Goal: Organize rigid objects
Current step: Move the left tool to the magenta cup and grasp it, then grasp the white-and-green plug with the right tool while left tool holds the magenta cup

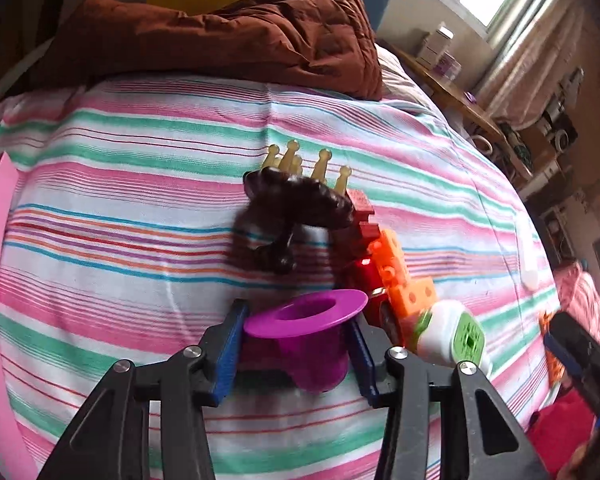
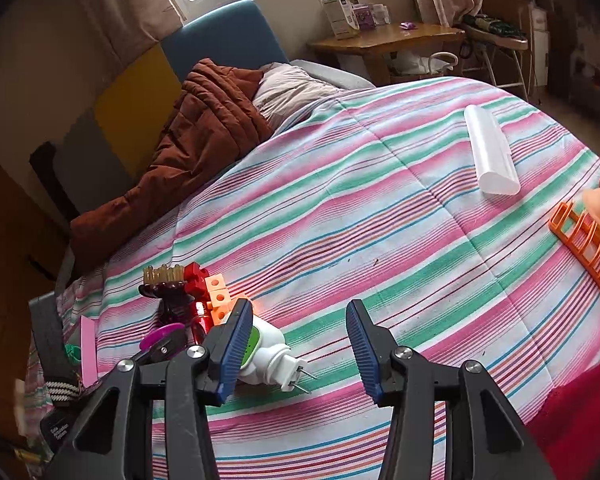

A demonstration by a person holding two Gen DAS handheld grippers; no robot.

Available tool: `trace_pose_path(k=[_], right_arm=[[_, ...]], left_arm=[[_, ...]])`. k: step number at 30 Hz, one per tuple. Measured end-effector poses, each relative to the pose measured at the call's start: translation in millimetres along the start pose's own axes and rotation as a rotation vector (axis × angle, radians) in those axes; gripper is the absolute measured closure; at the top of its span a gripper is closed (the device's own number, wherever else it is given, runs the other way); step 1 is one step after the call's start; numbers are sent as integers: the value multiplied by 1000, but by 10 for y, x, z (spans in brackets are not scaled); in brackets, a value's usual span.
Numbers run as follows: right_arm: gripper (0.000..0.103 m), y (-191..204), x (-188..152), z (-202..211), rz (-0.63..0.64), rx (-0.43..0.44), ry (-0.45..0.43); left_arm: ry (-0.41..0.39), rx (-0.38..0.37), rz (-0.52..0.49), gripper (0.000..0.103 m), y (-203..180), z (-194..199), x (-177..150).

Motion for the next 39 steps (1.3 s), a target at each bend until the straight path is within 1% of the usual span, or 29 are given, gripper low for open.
trace_pose_path(k=[4,9,10,11,13,15,16,17,18,19,23,26,28,29,30,31,32,34,38,39], right_arm=[[53,-5,-23,-55,0,7,28],[53,61,-100,-170,5,75,105],[50,74,-114,-182,7,82,111],[42,106,-128,-201,20,94,122],[36,204,-162,-240,72,108,137],[35,287,-191,-258,126,84,132],[32,316,-203,-268,154,69,131],[28,358,-229,-285,194,53,133],[28,383,-248,-297,218,45,135],[28,395,-266,-314,238,33,140],[28,489,-340,-444,371,-42,172],[25,542,-309,-534,433,-74,177],[25,566,-288,-614,465,-91,177],[27,571,-288,-648,474,-89,177],[32,575,-303,-683,483,-86,182],[44,585,-345,-726,500,-87,204],[48,580,-394,-764,525,-112,223],[49,559,-454,-791,558,-146,213],[49,528,-461,-817,550,-144,214],[50,503,-468,-842,540,-141,225]], left_arm=[[5,0,-69,55,58,105,-167],[22,4,-115,55,204,281,-430],[18,10,-128,55,227,313,-482],[15,16,-136,55,246,333,-518],[8,33,-168,55,263,380,-603],[-4,49,-189,55,266,398,-638],[1,46,-194,58,271,394,-655],[7,55,-198,65,283,376,-670],[3,86,-209,71,296,358,-673],[-1,89,-224,71,294,356,-677],[12,53,-194,71,342,374,-655],[5,52,-200,71,346,368,-659],[-2,60,-211,71,345,364,-673],[-9,62,-217,71,346,368,-694],[-12,62,-219,71,344,367,-697],[-19,63,-220,71,348,375,-708],[-26,68,-221,71,351,387,-720],[-36,73,-219,71,348,396,-733],[-41,79,-207,71,370,459,-773],[-42,89,-206,71,387,470,-779]])
Point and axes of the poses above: each gripper's, at about its wrist camera, not at the fingertips, and z roughly against the way its jaws point, y to its left, x to its top, the point moved 6 cm from there along -z, roughly the way its jaws point, and after that the axes turned 8 degrees about y, right-handed, at the moved point
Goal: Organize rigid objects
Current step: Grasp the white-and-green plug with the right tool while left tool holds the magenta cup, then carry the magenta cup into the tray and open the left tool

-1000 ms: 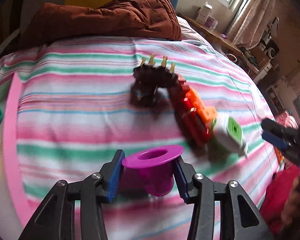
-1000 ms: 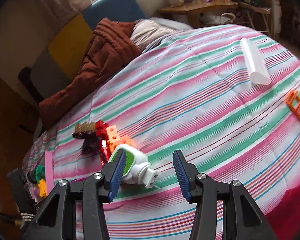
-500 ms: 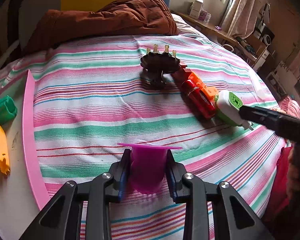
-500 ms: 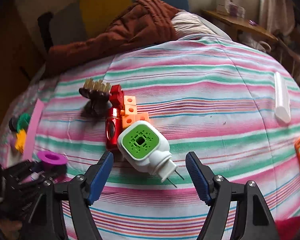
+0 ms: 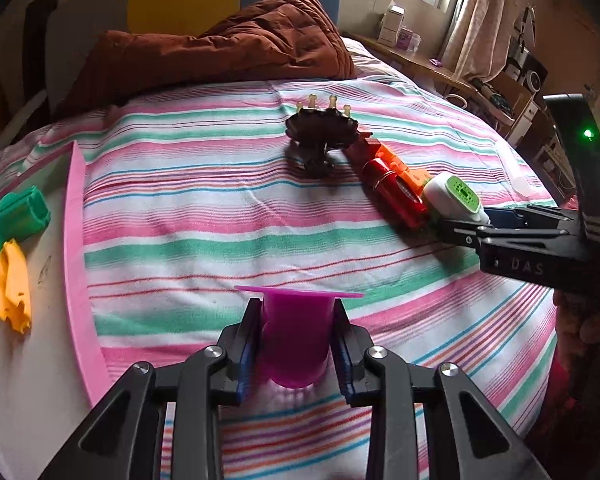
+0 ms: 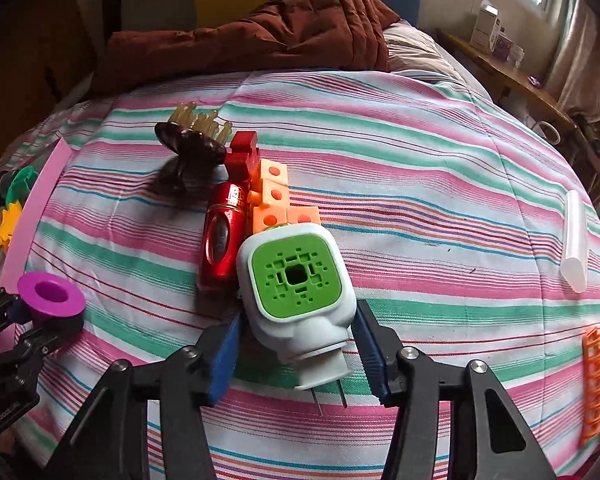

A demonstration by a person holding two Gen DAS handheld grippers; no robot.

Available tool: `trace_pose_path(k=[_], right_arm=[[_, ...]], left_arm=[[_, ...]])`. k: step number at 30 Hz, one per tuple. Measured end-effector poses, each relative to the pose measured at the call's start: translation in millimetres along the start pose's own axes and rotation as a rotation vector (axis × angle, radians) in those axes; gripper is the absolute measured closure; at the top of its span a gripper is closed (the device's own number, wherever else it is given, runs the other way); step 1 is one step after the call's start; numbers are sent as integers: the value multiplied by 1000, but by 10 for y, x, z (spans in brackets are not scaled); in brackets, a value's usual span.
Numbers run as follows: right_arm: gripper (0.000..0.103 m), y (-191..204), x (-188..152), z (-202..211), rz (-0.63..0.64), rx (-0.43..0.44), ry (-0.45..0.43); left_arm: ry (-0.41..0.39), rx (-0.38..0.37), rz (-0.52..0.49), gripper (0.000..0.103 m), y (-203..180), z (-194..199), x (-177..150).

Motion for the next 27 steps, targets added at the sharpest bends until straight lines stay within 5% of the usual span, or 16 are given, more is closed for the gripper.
trace_pose_path(k=[6,10,15,19,27], right_arm=[[51,-37,15,-74,-43,43,21],[40,-44,66,-73,-43,51,3],[39,-25,160,20,-46,54,-50],[49,54,149,65,-25,30,-65],[49,85,115,74,-4,-9,-60]], left_arm=[[-9,39,-9,71,48,112,-52],[-36,56,-19,71,30,253,-69],[-70,67,-28,71,-32,444,-95],[-94,76,-26,71,-52,590,-131],[-132,91,-17,71,-9,843,-186]])
Point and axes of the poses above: each gripper's, at about its wrist camera, not at the fingertips, and z roughly against the way its jaws point, y to its left, x to its top, the point moved 6 cm from there along -z, roughly the way its jaws point, and after that the axes turned 8 degrees about y, right-handed, at the moved point
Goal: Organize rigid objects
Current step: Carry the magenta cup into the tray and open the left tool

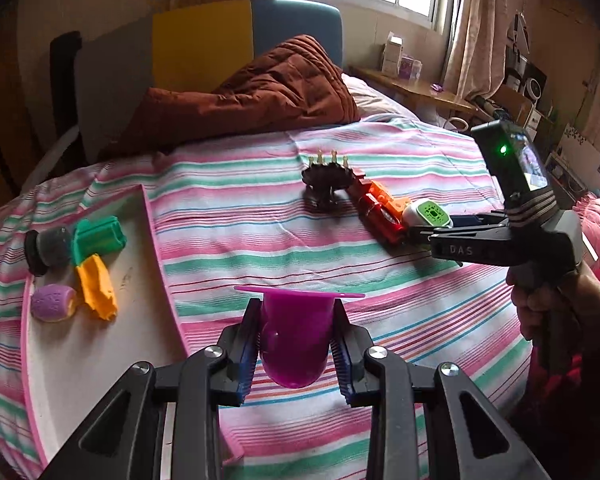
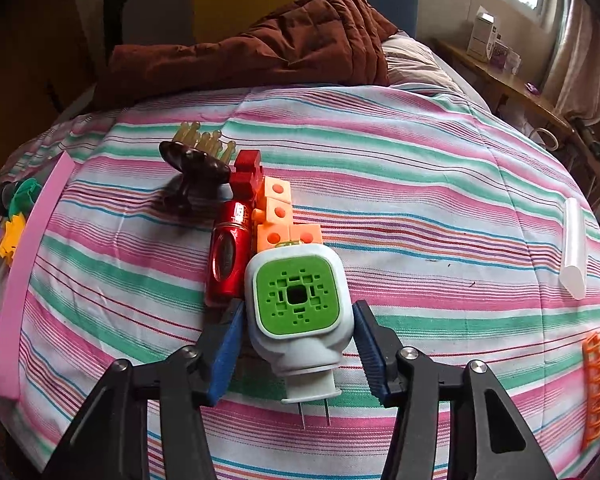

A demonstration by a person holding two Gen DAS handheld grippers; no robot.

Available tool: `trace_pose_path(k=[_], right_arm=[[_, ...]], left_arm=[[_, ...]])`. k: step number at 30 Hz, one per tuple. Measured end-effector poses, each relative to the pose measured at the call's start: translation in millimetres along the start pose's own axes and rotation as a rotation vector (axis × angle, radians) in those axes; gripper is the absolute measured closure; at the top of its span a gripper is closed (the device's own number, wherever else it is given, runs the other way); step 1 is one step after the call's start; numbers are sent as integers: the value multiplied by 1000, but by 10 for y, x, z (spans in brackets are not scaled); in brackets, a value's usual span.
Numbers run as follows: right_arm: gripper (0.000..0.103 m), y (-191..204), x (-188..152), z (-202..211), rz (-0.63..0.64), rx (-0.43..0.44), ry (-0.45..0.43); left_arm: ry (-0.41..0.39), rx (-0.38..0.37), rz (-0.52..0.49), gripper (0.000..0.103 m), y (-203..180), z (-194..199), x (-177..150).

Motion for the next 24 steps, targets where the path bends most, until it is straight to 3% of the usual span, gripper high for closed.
trace_pose_path(k=[10,24], right_arm=[[49,-13,-25,12,-14,-14,-2],[49,39,-44,23,11,-51,-21]], left_arm=[[-16,38,52,71,269,167,-87],[-59,238,148,71,1011,502,-282]])
Point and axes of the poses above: each gripper's, at about its wrist camera, not at the fingertips, and z roughly against the way its jaws point, y to its left, x to its top, the point moved 6 cm from there along -z, roughly the way its jaws point, and after that the axes turned 8 degrees about y, right-handed, at the moved point
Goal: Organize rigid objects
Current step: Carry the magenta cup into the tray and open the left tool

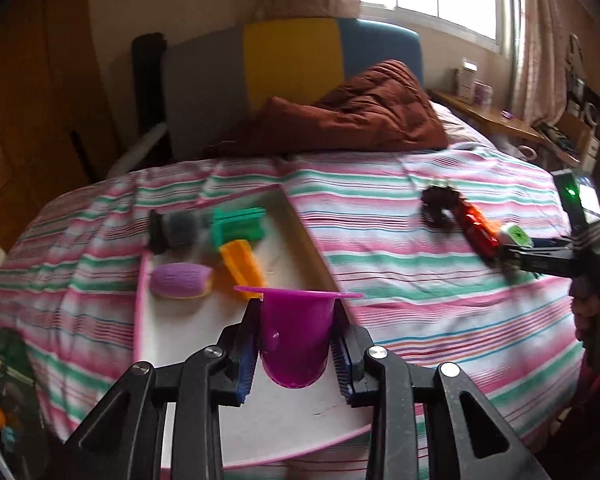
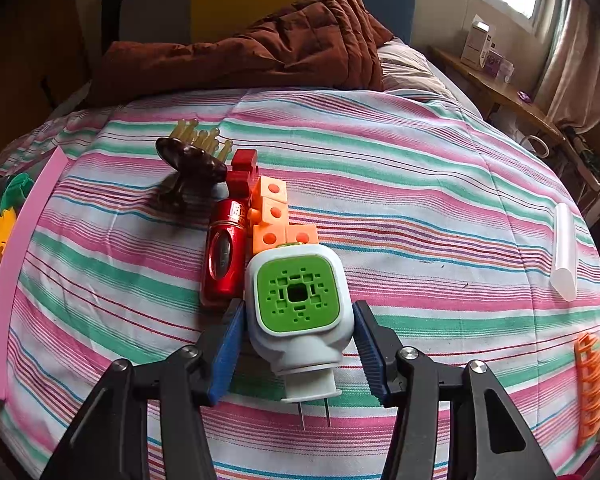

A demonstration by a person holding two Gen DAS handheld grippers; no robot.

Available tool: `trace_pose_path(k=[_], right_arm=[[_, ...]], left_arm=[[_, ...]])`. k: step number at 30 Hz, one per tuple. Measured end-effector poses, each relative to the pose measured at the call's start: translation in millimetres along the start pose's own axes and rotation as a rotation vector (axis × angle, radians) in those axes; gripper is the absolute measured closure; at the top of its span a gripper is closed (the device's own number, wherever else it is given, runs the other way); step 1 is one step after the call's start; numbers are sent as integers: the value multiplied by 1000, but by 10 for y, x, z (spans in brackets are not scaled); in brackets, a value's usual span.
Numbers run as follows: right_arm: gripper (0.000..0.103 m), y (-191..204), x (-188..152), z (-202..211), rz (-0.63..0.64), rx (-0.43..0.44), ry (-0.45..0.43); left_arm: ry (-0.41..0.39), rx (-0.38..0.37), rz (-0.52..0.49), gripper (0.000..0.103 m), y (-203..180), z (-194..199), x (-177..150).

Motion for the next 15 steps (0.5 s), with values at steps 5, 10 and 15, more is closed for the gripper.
trace_pose_path(k=[5,10,15], right_arm=[[49,7,-11,-1,3,-14,-8],[49,8,-23,3,0,-23,-14],[50,7,-31,-7,1,-28,-13]], left_arm=[[9,34,49,71,320,-16,-63],[53,17,118,71,609,-147,-157],[109,-35,241,71,1017,-296,-291]])
Point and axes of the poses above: each gripper's, at about its wrist camera, not at the fingertips, and z roughly against the way its jaws point, y to its left, x to its top, the point moved 6 cm from there along -z, roughly the way its jaws point, and after that the axes turned 8 degrees about y, right-handed, at the moved point
